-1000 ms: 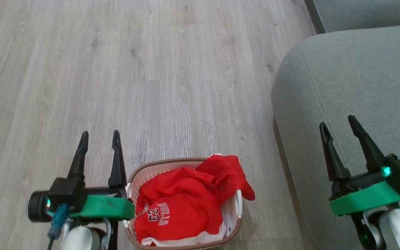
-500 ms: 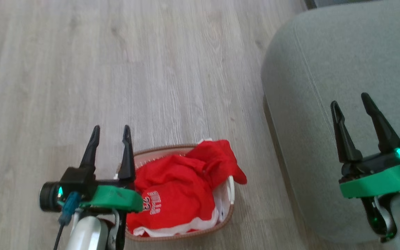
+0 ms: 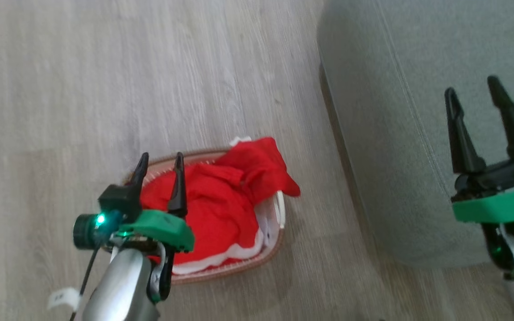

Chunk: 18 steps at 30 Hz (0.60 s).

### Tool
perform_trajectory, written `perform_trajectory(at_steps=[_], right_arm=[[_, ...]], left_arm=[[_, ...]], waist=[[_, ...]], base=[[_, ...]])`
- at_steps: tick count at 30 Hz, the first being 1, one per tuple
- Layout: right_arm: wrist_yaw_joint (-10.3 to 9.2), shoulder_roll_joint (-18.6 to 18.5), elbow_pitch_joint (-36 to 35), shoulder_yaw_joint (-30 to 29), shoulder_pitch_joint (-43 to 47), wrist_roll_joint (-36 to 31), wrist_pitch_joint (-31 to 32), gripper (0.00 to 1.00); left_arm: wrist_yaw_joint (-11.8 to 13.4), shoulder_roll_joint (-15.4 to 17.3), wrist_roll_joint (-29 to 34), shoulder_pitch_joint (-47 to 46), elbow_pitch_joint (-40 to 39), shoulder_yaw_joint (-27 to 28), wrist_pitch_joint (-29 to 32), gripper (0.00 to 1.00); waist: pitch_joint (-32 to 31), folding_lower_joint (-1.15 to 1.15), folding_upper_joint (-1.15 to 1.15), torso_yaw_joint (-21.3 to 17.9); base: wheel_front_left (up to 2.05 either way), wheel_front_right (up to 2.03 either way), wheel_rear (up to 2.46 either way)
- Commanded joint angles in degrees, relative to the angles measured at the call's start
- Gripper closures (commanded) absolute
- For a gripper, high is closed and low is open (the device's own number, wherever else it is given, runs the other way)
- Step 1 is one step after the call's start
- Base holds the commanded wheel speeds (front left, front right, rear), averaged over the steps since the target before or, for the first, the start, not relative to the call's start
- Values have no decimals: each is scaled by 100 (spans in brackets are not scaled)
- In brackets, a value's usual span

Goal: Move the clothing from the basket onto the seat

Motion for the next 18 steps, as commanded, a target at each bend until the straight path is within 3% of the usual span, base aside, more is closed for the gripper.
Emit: perform_trajectory(at_steps=[1, 9, 18], right_arm=[[-1, -171, -223, 78, -139, 33, -37, 0], [-1, -370, -471, 62, -639, 164, -37, 0], [-1, -346, -747, -83, -1073, 302, -37, 0]], left_arm=[[-6, 60, 42, -243, -64, 103, -56, 0], [-68, 60, -55, -1235, 1660, -257, -56, 0], [-194, 60, -487, -2174, 3329, -475, -56, 0]], waist=[[279, -1, 0, -171], [1078, -1, 0, -436], [1866, -1, 0, -699]], base=[[0, 0, 0], [0, 0, 0], [0, 0, 0]])
